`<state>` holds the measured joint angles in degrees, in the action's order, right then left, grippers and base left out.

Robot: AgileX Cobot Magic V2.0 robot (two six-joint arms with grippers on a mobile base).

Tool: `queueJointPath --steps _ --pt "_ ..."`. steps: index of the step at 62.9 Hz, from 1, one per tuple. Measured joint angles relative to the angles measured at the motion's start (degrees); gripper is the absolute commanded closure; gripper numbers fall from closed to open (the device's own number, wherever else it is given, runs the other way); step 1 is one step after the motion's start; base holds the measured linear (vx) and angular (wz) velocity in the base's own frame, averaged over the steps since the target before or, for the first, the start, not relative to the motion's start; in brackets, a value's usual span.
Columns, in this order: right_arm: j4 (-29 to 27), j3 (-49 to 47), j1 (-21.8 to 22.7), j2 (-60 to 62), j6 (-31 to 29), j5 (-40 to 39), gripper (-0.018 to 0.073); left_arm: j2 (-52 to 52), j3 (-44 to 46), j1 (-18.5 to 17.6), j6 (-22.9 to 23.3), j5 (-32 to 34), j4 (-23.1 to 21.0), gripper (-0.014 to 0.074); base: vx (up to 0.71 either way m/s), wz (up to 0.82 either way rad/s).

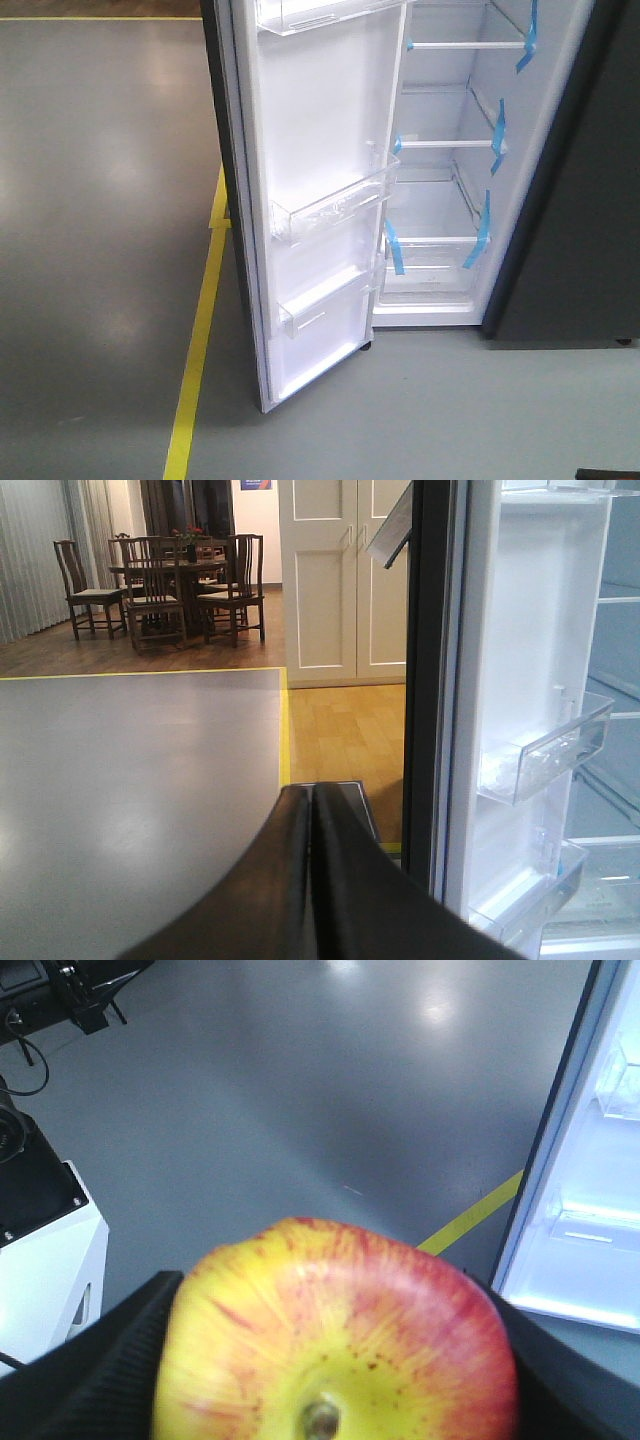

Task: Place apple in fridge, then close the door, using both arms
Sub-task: 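Approach closer to the fridge door bins, apple held in right gripper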

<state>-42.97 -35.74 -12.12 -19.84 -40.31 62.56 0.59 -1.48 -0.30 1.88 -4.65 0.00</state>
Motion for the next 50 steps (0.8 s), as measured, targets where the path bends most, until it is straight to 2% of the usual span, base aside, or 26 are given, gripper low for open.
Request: queueJointPath --steps 50 --pt "0.00 0.00 0.00 0.00 0.00 0.00 0.0169 0.00 0.00 0.00 0.00 0.00 0.00 0.0603 0.15 0.02"
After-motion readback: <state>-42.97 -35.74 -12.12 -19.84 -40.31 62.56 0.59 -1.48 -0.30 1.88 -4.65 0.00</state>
